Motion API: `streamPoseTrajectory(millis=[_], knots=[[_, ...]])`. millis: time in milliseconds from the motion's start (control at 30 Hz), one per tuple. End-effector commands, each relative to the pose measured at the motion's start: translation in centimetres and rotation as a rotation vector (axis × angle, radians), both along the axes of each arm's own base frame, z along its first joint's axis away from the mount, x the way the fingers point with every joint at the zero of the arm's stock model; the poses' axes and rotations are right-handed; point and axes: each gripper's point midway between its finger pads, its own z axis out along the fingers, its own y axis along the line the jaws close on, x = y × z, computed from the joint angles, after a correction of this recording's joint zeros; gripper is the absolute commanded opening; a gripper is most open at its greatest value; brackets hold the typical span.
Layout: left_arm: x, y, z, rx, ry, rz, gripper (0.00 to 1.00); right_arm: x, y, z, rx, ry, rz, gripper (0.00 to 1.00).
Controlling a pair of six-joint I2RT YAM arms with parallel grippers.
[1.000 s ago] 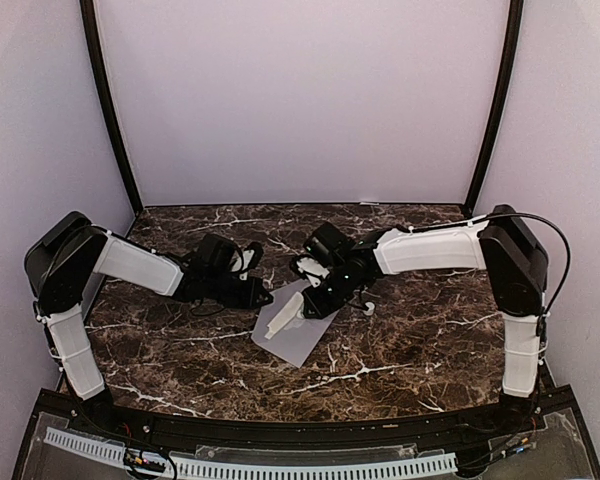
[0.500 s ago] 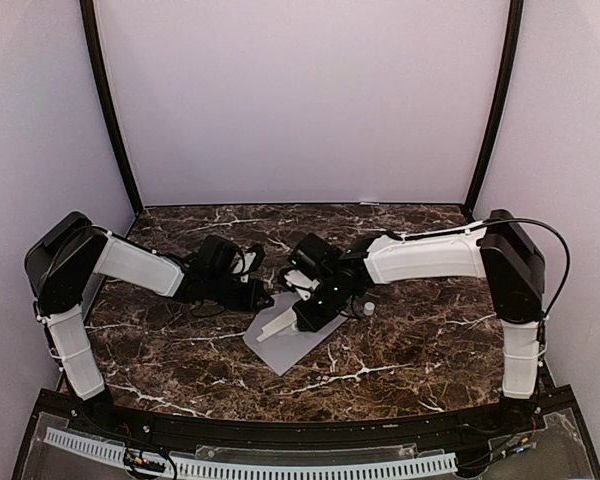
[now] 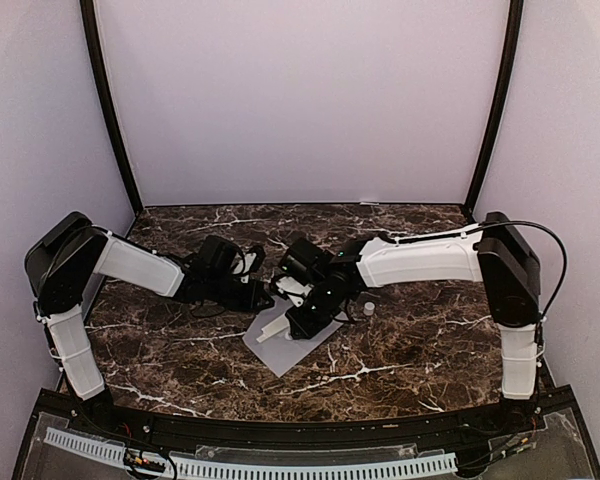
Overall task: Place the letter into the envelope and seal it
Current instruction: Paint the envelope at the center of the board.
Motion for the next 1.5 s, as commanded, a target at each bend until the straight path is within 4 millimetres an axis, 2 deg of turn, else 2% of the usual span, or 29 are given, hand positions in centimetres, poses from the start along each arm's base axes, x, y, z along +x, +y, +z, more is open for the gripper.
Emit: streamPoseTrajectory(millis=[0, 233, 733, 967, 1133, 1267, 1367, 1467], knots=[[0.4, -0.2, 0.7, -0.007, -0.023, -0.006, 0.0, -0.6, -0.3, -1.2, -0.044, 0.03, -0.016, 0.0], [0.4, -0.2, 0.7, -0.006, -0.024, -0.006, 0.0, 0.9, -2.0, -2.4, -0.068, 0.032, -0.079, 0.0], [0.4, -0.2, 0.7, -0.003, -0.025, -0.005, 0.0, 5.0, -7.1, -4.1, -0.143, 0.001, -0.195, 0.0], [0.4, -0.2, 0.7, -0.004, -0.025, -0.004, 0.0, 6.1, -7.8, -4.3, -0.134, -0.008, -0.226, 0.0], [0.4, -0.2, 0.7, -0.006, -0.026, -0.007, 0.0, 7.1, -7.4, -3.7, -0.095, -0.027, -0.256, 0.0], [0.4, -0.2, 0.8, -0.006, -0.024, -0.004, 0.0, 7.7, -6.9, -2.3, -0.039, -0.044, -0.284, 0.0], [0.4, -0.2, 0.9, -0.008, -0.025, 0.0, 0.0, 8.3, -6.6, -0.3, 0.02, -0.067, -0.31, 0.0], [0.4, -0.2, 1.0, -0.011, -0.024, 0.004, 0.0, 8.7, -6.1, 2.9, 0.127, -0.111, -0.328, 0.0]])
